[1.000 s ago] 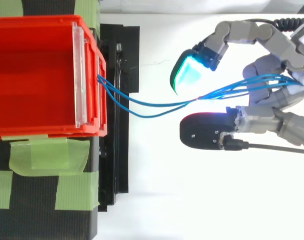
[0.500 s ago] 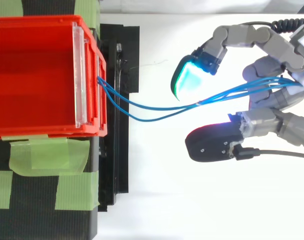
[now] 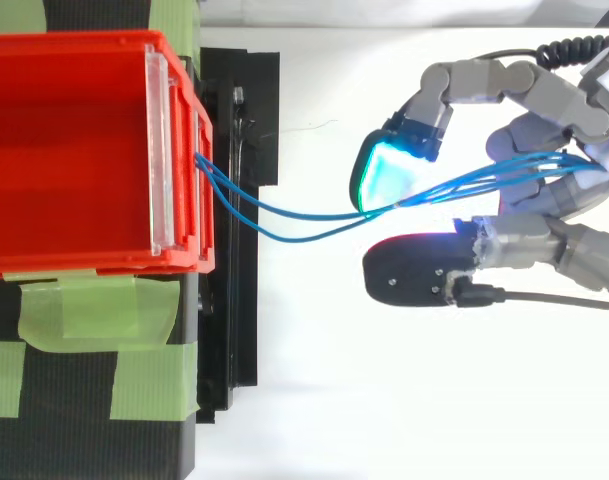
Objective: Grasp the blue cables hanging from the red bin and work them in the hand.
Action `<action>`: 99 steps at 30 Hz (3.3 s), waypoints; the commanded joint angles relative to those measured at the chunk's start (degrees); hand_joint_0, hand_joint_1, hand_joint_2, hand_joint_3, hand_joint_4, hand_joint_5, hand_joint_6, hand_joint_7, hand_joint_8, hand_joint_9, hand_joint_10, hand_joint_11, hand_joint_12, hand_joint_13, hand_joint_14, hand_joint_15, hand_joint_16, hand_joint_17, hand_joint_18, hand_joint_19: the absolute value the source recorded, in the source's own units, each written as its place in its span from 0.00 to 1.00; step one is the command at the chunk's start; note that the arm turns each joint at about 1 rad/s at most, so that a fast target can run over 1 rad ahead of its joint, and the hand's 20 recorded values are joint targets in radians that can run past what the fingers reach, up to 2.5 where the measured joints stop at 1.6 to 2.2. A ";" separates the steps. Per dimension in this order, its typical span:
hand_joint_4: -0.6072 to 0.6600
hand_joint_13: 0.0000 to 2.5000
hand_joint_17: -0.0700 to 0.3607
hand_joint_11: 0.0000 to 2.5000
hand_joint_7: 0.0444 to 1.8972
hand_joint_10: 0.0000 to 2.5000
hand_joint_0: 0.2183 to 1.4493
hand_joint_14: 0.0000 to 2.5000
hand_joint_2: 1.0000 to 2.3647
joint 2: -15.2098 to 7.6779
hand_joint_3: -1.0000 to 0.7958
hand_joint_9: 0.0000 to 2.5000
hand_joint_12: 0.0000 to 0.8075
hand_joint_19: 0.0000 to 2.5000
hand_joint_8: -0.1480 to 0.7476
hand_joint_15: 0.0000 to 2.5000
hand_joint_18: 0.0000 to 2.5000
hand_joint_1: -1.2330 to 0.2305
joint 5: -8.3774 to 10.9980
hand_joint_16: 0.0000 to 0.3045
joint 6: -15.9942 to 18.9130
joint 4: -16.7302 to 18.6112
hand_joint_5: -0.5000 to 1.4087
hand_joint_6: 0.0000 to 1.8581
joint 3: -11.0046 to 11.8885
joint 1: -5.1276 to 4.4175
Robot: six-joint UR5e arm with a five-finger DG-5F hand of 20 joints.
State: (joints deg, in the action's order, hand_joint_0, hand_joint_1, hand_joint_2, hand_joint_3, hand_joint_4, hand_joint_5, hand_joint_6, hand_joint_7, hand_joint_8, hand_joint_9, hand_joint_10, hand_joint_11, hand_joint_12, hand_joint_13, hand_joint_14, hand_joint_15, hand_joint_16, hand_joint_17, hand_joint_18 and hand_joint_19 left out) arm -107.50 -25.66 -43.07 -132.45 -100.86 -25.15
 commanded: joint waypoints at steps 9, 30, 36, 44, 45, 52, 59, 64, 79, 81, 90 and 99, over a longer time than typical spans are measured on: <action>0.69 0.84 0.53 1.00 0.70 1.00 0.55 1.00 0.01 0.01 0.26 0.68 0.87 0.31 0.81 0.86 1.00 0.42 -0.09 0.69 0.00 0.00 0.41 0.19 0.05 0.28; 0.70 0.84 0.53 1.00 0.78 1.00 0.56 1.00 0.02 0.01 0.30 0.68 0.87 0.31 0.81 0.86 1.00 0.43 -0.18 0.69 -1.58 0.00 0.52 0.02 -0.04 0.54; 0.71 0.84 0.53 1.00 0.74 1.00 0.57 1.00 0.02 0.01 0.35 0.68 0.87 0.31 0.81 0.86 1.00 0.43 -0.18 0.69 -2.02 0.26 0.50 0.00 -0.04 0.54; 0.71 0.84 0.53 1.00 0.71 1.00 0.59 1.00 0.02 -0.08 0.26 0.68 0.87 0.31 0.81 0.86 1.00 0.44 -0.18 0.69 -2.11 0.26 0.48 0.01 -0.04 0.63; 0.71 0.84 0.53 1.00 0.72 1.00 0.58 1.00 0.01 0.01 0.22 0.68 0.87 0.31 0.81 0.86 1.00 0.44 -0.18 0.69 -2.11 0.35 0.48 0.00 0.05 0.72; 0.70 0.84 0.53 1.00 0.72 1.00 0.59 1.00 0.02 0.01 0.44 0.68 0.87 0.31 0.81 0.86 1.00 0.45 -0.53 0.69 -2.29 0.44 0.47 0.00 0.05 0.63; 0.72 0.84 0.53 1.00 0.71 1.00 0.59 1.00 0.00 -0.08 0.59 0.68 0.87 0.31 0.81 0.86 1.00 0.45 -0.62 0.69 -2.37 0.44 0.47 0.00 0.05 0.72; 0.74 0.84 0.53 1.00 0.70 1.00 0.57 1.00 0.00 0.01 0.58 0.68 0.87 0.31 0.81 0.86 1.00 0.43 -0.62 0.69 -2.37 0.53 0.46 0.00 0.05 0.72; 0.72 0.84 0.53 1.00 0.68 1.00 0.50 1.00 0.48 -0.08 0.68 0.68 0.87 0.31 0.81 0.86 1.00 0.50 -1.06 0.69 -3.08 0.61 0.40 0.15 0.05 0.98; 0.74 0.84 0.53 1.00 0.67 1.00 0.60 1.00 0.05 -0.08 0.69 0.68 0.87 0.31 0.81 0.86 1.00 0.40 -1.23 0.69 -3.34 0.61 0.40 0.15 0.05 1.07; 0.73 0.84 0.53 1.00 0.69 1.00 0.63 1.00 0.00 -0.08 0.73 0.68 0.87 0.31 0.81 0.86 1.00 0.42 -1.85 0.69 -3.87 0.61 0.41 0.12 0.05 1.25; 0.71 0.84 0.53 1.00 0.72 1.00 0.52 1.00 0.01 0.01 0.34 0.68 0.87 0.31 0.81 0.86 1.00 0.44 -1.93 0.69 -3.87 0.53 0.40 0.07 0.05 1.33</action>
State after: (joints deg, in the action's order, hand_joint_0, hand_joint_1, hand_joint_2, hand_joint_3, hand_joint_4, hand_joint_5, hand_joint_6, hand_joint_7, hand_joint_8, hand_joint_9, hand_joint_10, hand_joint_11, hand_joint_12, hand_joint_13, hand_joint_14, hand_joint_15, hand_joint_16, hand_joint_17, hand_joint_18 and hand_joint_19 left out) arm -107.54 -27.55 -46.93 -131.90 -100.82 -23.83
